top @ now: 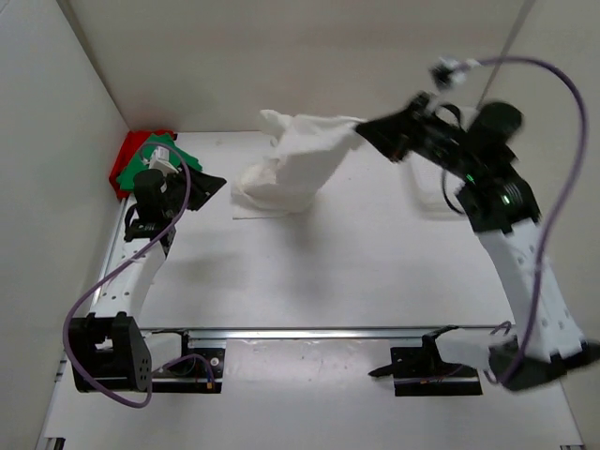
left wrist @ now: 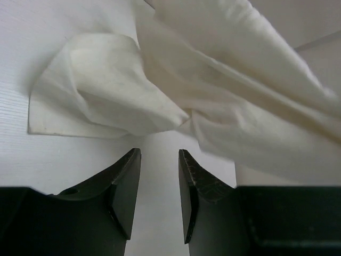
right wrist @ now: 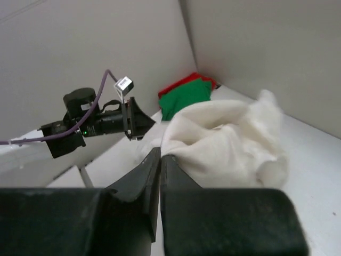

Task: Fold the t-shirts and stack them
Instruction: Flatten out the tshirt

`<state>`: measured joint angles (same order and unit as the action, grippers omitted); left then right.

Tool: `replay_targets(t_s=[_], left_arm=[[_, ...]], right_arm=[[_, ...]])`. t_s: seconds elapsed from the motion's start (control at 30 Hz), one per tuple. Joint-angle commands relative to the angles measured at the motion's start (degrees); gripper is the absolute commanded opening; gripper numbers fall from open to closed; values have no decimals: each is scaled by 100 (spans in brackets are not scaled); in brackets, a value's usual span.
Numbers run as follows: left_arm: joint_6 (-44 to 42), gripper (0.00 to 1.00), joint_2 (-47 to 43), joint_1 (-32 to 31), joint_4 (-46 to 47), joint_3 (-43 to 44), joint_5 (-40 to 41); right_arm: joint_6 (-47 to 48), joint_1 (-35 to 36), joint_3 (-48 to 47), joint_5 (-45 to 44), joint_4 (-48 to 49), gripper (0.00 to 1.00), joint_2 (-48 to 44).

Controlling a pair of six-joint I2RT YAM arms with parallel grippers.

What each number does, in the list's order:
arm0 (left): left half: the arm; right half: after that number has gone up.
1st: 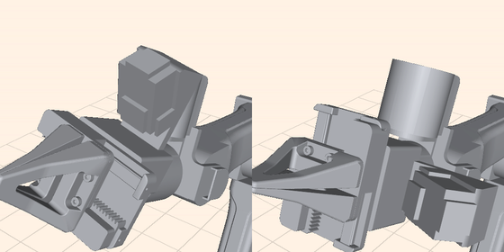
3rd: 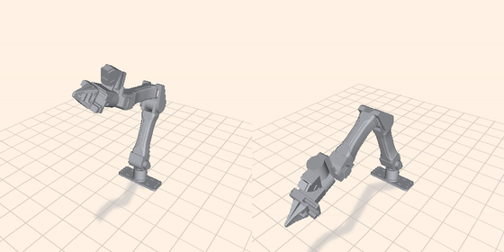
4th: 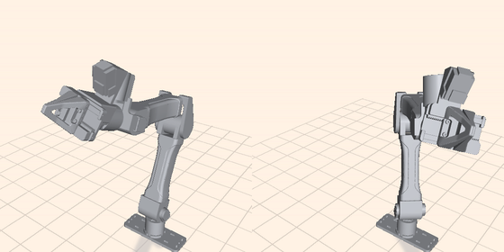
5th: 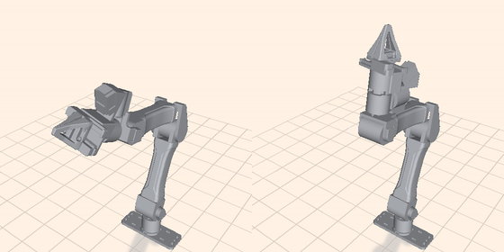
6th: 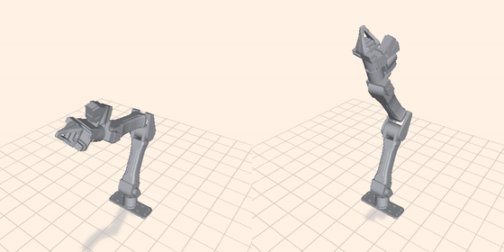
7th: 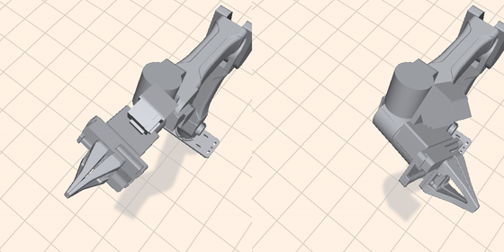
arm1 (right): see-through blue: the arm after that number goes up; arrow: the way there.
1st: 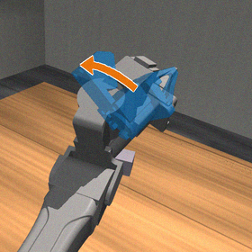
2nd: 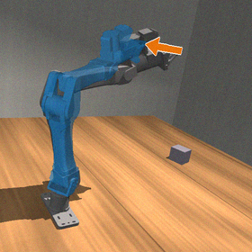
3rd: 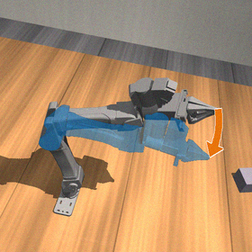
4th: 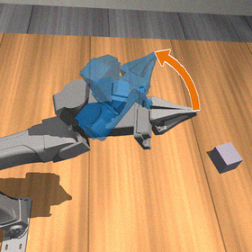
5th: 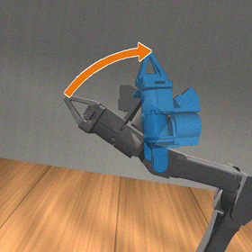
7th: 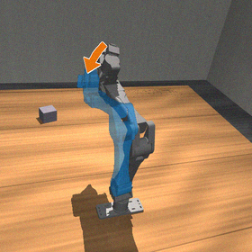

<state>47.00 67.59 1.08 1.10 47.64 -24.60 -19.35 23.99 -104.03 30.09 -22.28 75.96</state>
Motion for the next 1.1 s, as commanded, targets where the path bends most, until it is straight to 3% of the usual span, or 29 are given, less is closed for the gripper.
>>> replay_targets(t_s=[0.0,0.07,0.17,0.23,0.33,0.4,0.53,0.67,0.77,0.87,1.07], left_arm=[[-261,45,-290,-229,-110,44,306],[-349,44,-308,-485,-339,-52,508],[-358,46,-396,-801,-208,-491,815],[-350,46,-457,-907,-172,-842,1027],[-332,45,-405,-1161,4,-1290,1202],[-358,45,-291,-1583,39,-1484,1571],[-17,45,157,-1708,425,-1679,1581],[89,43,535,-1655,566,-1083,1721],[-68,45,904,-1778,400,-547,2345],[54,43,1536,-1612,363,-457,1960],[231,52,2336,-1593,671,-353,1748]], right_arm=[[-558,-1190,2368,523,1137,0,-1649],[-929,-2367,3732,1276,1515,0,-2214],[-1184,-3398,5539,2244,1621,0,-2665],[-1002,-3497,6689,2012,1456,0,-2981],[-754,-3226,7412,1520,1086,0,-2965],[-745,-2997,7676,1167,1138,0,-2973],[-807,-2856,7942,920,1288,0,-2982],[-755,-2882,7950,947,1323,0,-2894],[-798,-2847,7995,1008,1402,0,-2885],[-834,-2812,7960,1069,1507,0,-2833],[-868,-2680,7942,1236,1700,0,-2675]])
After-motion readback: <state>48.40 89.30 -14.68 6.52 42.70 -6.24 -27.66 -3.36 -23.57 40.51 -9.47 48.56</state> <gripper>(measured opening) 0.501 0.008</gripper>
